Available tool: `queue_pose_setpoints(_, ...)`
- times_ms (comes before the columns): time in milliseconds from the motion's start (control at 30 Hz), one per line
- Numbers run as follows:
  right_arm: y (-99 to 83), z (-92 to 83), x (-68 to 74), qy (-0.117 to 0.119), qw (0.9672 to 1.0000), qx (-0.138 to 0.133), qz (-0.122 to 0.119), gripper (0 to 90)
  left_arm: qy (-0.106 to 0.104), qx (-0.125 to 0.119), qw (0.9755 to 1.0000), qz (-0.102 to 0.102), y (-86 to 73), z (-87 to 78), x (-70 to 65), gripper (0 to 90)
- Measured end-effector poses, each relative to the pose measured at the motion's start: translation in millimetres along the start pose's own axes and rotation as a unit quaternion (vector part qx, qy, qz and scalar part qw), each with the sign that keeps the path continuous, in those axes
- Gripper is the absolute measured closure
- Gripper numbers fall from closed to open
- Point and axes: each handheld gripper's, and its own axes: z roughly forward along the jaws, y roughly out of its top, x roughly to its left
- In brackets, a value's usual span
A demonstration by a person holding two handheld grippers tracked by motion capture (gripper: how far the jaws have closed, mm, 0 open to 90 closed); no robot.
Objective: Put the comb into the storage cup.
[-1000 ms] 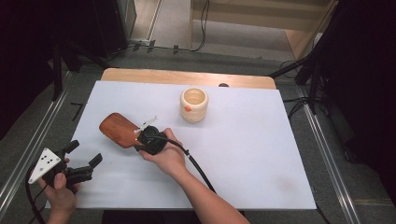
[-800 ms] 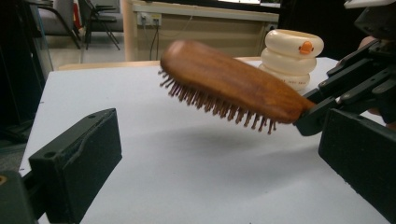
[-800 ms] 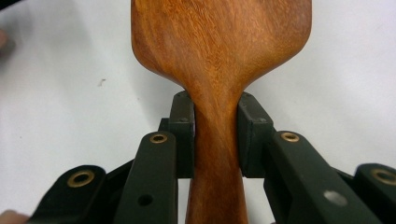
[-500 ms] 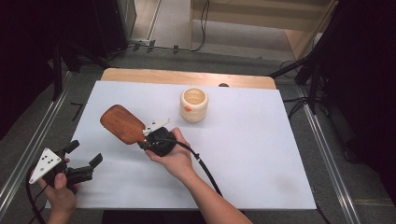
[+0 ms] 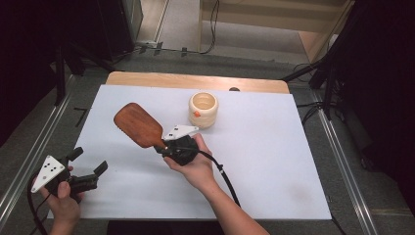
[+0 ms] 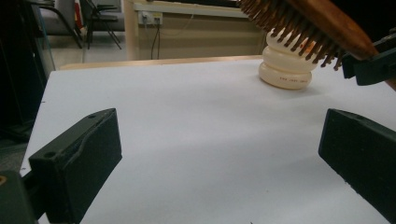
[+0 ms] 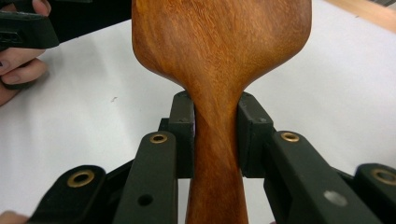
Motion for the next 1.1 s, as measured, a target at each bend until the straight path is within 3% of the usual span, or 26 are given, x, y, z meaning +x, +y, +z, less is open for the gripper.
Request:
queue_pose_setpoints(767,-15.8,-45.0,-15.0,-0.019,0.9986,-0.048,0.011,69.5,0.005,0.004,1.0000,0.004,0.3,0.3,-1.5,0.0)
queue_pose_setpoints(867,-19.3,-49.8,-17.6,-0.022,0.9982,-0.055,0.012,69.5,0.003,-0.001,0.9998,0.017,2.0,0.1,-5.1,0.0)
queue_pose_setpoints(967,-23.5,-55.0,-20.2,-0.025,0.9976,-0.063,0.014,69.5,0.001,0.011,0.9992,0.038,4.8,3.2,-11.5,0.0)
queue_pose_setpoints(1100,-29.7,-62.0,-24.5,-0.029,0.9967,-0.072,0.023,69.5,-0.013,0.010,0.9991,0.040,12.4,5.8,-20.4,0.0)
